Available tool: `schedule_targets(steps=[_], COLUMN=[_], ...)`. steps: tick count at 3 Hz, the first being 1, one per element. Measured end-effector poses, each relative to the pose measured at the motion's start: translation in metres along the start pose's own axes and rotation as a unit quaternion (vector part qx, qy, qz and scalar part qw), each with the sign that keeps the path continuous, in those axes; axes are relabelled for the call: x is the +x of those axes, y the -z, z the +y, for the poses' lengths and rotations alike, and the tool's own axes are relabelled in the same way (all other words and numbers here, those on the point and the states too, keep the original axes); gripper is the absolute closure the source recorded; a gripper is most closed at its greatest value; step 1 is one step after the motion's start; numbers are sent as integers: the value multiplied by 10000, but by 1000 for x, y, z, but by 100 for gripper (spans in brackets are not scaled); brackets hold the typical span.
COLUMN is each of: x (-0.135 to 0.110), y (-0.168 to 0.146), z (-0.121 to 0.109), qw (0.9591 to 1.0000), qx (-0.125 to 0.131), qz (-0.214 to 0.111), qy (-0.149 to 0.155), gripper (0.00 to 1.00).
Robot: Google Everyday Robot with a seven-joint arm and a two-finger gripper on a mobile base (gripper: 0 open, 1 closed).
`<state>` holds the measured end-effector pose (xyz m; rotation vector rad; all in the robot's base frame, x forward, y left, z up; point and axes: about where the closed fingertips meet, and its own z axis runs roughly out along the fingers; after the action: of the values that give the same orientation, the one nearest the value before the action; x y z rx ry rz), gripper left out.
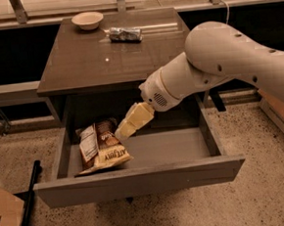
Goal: Pick brown chip bag from top drawer and place on counter
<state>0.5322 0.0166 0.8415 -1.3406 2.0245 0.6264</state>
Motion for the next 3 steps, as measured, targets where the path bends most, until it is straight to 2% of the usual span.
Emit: schedule_targets(steps=[1,2,3], x=[6,15,24], y=[-17,-57,-103], z=[2,2,-10], qw=[9997,9977,9947], qx=[24,-43,-36], qz=[-28,-255,-451], qy=[-234,-620,-923], gripper=[0,0,0])
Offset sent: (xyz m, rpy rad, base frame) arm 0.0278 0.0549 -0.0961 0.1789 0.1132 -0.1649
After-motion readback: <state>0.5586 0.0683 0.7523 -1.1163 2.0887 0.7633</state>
